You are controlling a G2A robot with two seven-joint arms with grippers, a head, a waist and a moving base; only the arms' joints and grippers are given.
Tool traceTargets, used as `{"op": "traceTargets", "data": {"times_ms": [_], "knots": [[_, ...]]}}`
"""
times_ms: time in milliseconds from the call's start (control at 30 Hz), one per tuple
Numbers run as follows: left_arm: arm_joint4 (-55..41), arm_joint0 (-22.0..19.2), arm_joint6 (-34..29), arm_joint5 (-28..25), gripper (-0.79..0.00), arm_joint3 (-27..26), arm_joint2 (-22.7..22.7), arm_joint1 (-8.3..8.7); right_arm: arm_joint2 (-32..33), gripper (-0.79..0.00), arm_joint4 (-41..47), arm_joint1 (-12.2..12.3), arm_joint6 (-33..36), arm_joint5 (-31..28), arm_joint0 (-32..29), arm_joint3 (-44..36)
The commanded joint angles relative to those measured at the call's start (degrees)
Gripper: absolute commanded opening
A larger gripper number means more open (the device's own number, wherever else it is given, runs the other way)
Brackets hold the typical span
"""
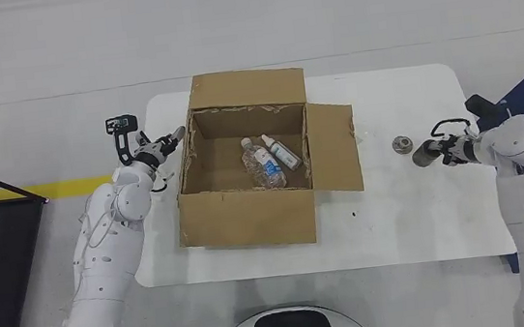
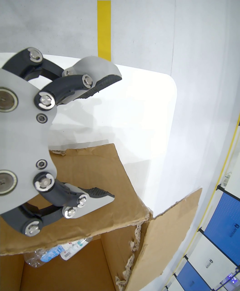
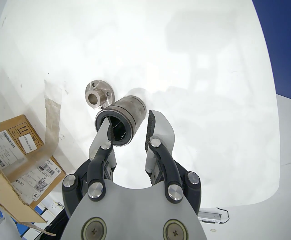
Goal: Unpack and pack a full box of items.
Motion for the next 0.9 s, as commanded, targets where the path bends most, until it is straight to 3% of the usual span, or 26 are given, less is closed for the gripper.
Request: {"op": "traceTargets", "data": {"times_ms": [0,67,267,600,867], "knots": [[0.00,0.00,0.00,0.00,0.000,0.00,0.00,0.00,-0.96,-0.502,-0.66,0.04,0.57,0.01,0.93,0.89],[0.00,0.00,0.00,0.00,0.000,0.00,0.00,0.00,-1.92,-0.526,-1.19,0.07,1.33,-0.09,1.85,1.72],[0.00,0.00,0.00,0.00,0.000,0.00,0.00,0.00,-3.70,-0.785,-2.14,0.17,2.40,0.01,3.80,3.63],[0.00,0.00,0.00,0.00,0.000,0.00,0.00,0.00,-1.84,-0.785,0.22,0.55,0.77,-0.12,3.40,2.81],[0.00,0.00,0.00,0.00,0.000,0.00,0.00,0.00,7.70,-0.785,19.42,0.28,-7.57,-8.54,-5.72,-13.94]]}}
